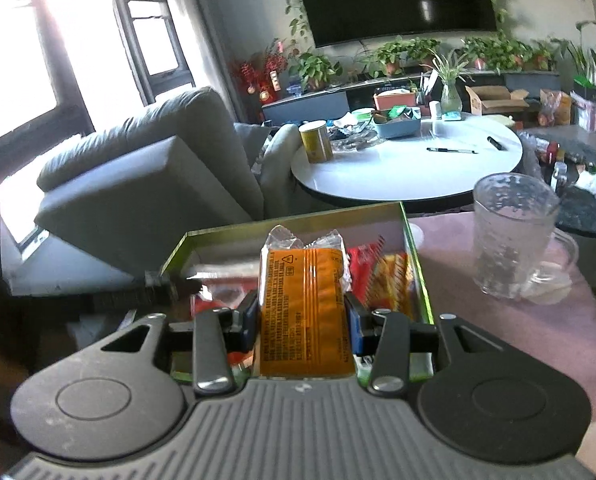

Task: Organize snacks
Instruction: 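Open the left gripper to release the brown packet while the right lowers and releases the orange packet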

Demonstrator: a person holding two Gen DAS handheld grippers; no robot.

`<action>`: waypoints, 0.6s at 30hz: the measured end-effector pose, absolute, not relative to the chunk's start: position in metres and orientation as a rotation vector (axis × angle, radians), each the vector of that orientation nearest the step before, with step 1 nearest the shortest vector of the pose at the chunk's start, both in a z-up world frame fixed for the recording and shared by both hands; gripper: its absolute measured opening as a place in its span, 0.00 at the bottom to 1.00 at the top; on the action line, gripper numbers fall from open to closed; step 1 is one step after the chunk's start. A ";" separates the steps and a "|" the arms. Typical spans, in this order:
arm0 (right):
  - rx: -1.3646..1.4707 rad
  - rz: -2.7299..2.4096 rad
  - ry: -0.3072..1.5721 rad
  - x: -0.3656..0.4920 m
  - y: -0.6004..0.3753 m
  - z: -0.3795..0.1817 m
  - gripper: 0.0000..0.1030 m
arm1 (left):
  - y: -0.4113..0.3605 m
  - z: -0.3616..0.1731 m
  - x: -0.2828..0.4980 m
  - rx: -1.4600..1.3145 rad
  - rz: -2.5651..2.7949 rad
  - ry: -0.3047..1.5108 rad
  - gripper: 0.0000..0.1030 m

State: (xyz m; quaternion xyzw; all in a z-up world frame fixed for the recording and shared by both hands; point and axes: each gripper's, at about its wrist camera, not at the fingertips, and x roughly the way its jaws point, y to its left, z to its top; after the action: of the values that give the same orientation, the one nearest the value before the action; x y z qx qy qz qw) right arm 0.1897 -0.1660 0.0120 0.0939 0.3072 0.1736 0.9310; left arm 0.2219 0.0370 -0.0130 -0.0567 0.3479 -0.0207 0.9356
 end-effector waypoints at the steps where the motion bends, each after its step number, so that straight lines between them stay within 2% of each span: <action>1: 0.199 0.353 0.631 0.193 -0.163 0.012 0.57 | 0.037 -0.015 0.221 -0.110 -0.044 0.710 0.72; 4: 0.217 0.354 0.651 0.201 -0.153 0.011 0.57 | 0.037 -0.018 0.220 -0.109 -0.066 0.730 0.73; 7: 0.235 0.345 0.668 0.210 -0.144 0.008 0.57 | 0.040 -0.016 0.215 -0.116 -0.057 0.723 0.82; 18: 0.233 0.331 0.662 0.212 -0.141 0.007 0.58 | 0.058 -0.008 0.184 -0.153 -0.044 0.653 0.82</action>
State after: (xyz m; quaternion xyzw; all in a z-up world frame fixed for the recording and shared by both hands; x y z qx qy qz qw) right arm 0.2118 -0.1410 0.0073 0.1135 0.3230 0.1614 0.9256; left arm 0.1839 0.0576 -0.0083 -0.0753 0.3205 -0.0217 0.9440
